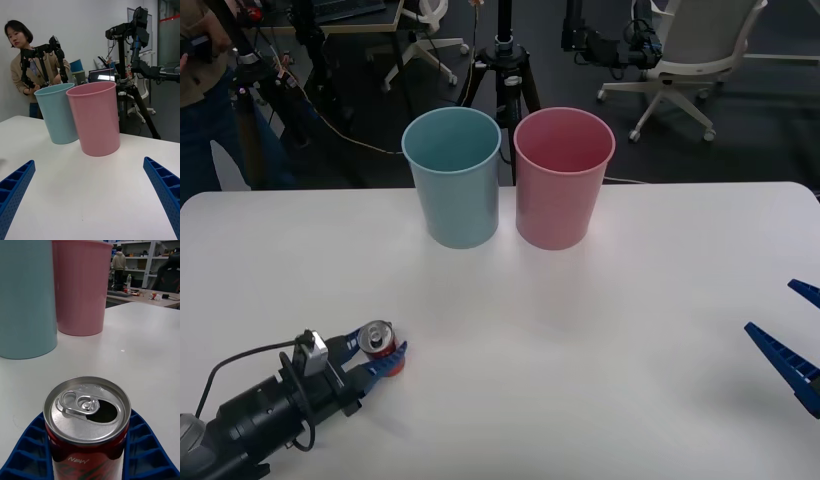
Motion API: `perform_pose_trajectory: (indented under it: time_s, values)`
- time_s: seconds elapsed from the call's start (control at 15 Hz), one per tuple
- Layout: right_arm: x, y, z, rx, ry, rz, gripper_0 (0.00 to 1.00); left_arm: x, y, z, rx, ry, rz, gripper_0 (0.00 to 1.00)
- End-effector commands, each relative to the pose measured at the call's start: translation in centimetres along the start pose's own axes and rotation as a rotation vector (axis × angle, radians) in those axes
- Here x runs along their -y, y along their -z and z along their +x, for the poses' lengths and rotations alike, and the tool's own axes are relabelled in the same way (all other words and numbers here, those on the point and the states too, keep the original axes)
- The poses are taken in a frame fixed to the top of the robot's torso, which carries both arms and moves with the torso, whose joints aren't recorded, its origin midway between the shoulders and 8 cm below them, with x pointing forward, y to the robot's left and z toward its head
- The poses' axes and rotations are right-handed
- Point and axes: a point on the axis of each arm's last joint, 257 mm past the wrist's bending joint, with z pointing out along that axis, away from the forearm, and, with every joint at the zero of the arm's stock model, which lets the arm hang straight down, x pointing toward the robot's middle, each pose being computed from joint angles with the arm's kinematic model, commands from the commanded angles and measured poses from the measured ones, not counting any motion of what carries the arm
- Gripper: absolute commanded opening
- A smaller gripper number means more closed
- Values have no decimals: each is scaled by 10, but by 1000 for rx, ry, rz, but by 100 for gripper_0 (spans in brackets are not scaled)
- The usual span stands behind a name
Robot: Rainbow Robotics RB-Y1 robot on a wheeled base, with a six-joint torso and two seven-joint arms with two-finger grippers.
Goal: Grasp the object on the table and drop it into the matching bin: aluminum can to the light blue bin, PET bottle to the pink bin.
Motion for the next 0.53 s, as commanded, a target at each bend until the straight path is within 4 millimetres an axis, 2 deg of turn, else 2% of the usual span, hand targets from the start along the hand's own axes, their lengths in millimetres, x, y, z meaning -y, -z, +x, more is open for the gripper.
perform_pose_trajectory:
  time_s: [0.07, 0.33, 0.53]
  values:
    - [0, 0, 0, 0, 0, 0, 100, 0, 0, 0, 1, 11, 0, 0]
    - [0, 0, 0, 0, 0, 0, 100, -2, 1, -7, 4, 10, 10, 0]
    - [0, 0, 0, 0, 0, 0, 100, -6, 3, -25, 14, 24, 32, 0]
